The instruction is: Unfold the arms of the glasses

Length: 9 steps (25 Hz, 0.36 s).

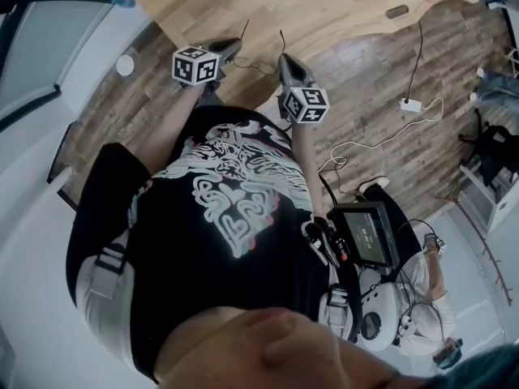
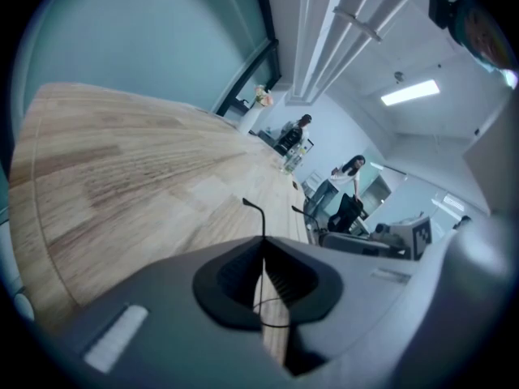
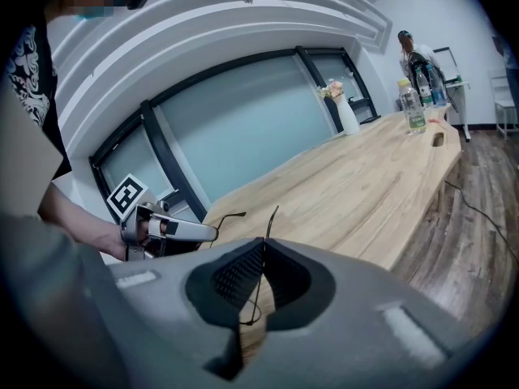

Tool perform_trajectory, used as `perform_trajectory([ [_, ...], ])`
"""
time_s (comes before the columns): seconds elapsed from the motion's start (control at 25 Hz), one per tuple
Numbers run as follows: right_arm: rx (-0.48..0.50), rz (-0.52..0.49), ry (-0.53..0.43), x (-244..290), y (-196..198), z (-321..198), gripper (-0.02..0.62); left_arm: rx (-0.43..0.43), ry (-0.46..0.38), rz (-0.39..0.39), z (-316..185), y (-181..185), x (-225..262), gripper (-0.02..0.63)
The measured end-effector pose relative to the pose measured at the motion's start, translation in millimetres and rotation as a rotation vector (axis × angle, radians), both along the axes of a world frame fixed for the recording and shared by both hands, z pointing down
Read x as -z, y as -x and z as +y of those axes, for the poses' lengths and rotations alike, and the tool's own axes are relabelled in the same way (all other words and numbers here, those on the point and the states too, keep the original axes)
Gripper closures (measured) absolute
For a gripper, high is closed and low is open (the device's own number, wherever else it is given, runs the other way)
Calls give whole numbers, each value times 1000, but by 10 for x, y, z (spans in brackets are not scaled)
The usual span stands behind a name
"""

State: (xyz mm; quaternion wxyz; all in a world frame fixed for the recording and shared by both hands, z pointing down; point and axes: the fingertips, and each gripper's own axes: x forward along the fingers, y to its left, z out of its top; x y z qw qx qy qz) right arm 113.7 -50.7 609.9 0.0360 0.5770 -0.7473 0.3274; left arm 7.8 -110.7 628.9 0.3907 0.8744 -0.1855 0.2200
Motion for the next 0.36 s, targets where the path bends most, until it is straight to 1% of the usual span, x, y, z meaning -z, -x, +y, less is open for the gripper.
perform_trajectory([
  [0.36,2,6,-6,91,19,-27,594,3,-5,4,-21,28,112,611],
])
